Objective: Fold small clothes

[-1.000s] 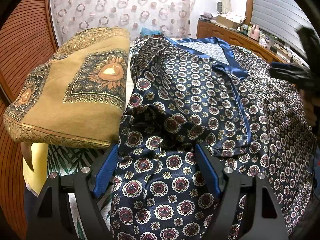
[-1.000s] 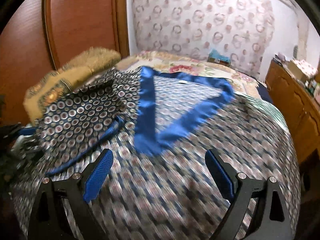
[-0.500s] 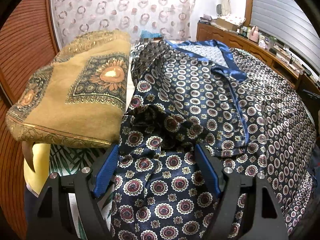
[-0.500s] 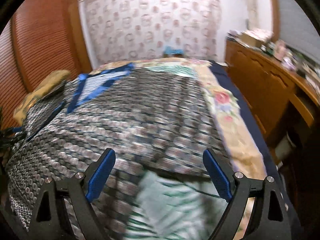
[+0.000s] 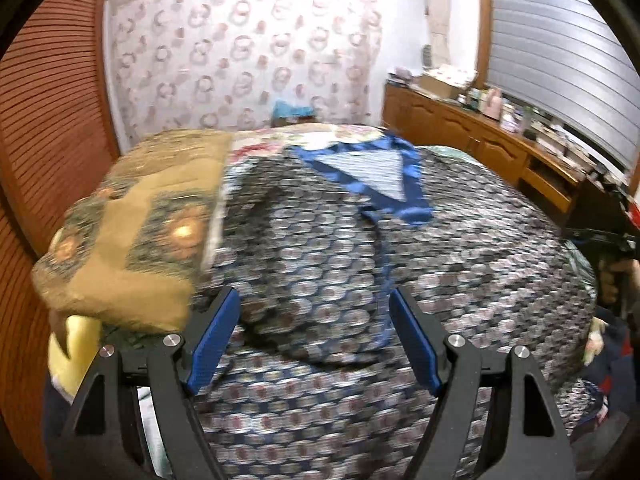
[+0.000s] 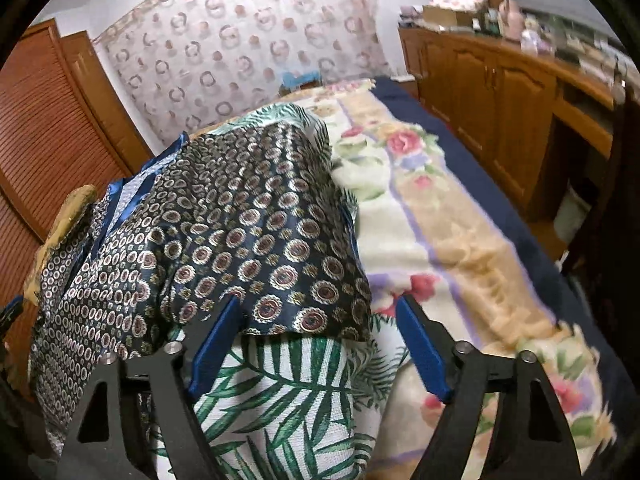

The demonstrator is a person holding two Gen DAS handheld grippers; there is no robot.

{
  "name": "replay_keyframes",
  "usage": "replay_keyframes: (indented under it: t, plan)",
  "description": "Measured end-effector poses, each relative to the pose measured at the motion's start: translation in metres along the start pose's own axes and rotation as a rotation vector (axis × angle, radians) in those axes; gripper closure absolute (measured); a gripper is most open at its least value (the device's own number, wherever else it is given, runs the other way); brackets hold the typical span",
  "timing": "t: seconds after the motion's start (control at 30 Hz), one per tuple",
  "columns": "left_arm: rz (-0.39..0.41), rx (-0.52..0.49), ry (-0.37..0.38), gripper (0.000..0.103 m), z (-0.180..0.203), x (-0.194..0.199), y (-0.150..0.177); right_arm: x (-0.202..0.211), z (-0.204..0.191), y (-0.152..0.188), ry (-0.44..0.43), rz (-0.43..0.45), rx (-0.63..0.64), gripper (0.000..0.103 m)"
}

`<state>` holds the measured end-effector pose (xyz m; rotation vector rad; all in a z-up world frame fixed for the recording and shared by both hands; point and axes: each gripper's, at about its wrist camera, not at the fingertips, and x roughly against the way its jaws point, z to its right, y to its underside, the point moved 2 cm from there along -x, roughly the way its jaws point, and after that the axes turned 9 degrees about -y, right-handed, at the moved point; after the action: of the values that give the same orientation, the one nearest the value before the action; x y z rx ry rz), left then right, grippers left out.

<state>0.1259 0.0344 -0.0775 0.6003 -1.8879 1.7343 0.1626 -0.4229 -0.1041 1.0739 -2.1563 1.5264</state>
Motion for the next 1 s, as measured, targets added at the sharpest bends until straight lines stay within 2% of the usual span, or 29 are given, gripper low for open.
replay_keyframes:
  t: [0.17, 0.27, 0.37, 0.43, 0.57, 0.63, 0.83, 0.87, 1.0]
  plan:
    - [-0.051, -0.046, 0.034, 0.025, 0.040, -0.026, -0.004, 0.004, 0.019, -0.010, -0.058, -0.014, -0.055, 0.040]
    - [-0.103, -0.068, 0.064, 0.025, 0.063, -0.048, -0.004, 0.006, 0.029, -0.015, -0.092, -0.011, -0.078, 0.054]
    - [-0.144, -0.071, 0.084, 0.025, 0.078, -0.064, -0.006, 0.008, 0.030, -0.021, -0.100, -0.010, -0.059, 0.070]
    - [-0.162, -0.088, 0.074, 0.025, 0.085, -0.071, -0.007, 0.005, 0.025, -0.023, -0.099, -0.013, -0.033, 0.085]
    - [-0.196, -0.099, 0.057, 0.025, 0.090, -0.085, -0.006, -0.005, 0.010, -0.027, -0.029, -0.019, 0.051, 0.093]
    - [-0.196, -0.107, 0.044, 0.023, 0.090, -0.088, -0.005, -0.004, 0.003, -0.031, -0.020, -0.007, 0.084, 0.098]
    - [-0.177, -0.117, 0.046, 0.015, 0.094, -0.089, -0.002, 0.001, -0.029, -0.042, -0.012, 0.040, 0.172, 0.100]
    - [-0.181, -0.120, 0.049, 0.010, 0.095, -0.090, -0.002, 0.002, -0.036, -0.045, -0.017, 0.051, 0.190, 0.100]
    - [-0.183, -0.125, 0.051, 0.010, 0.097, -0.090, -0.001, 0.004, -0.074, -0.053, -0.052, 0.098, 0.273, 0.100]
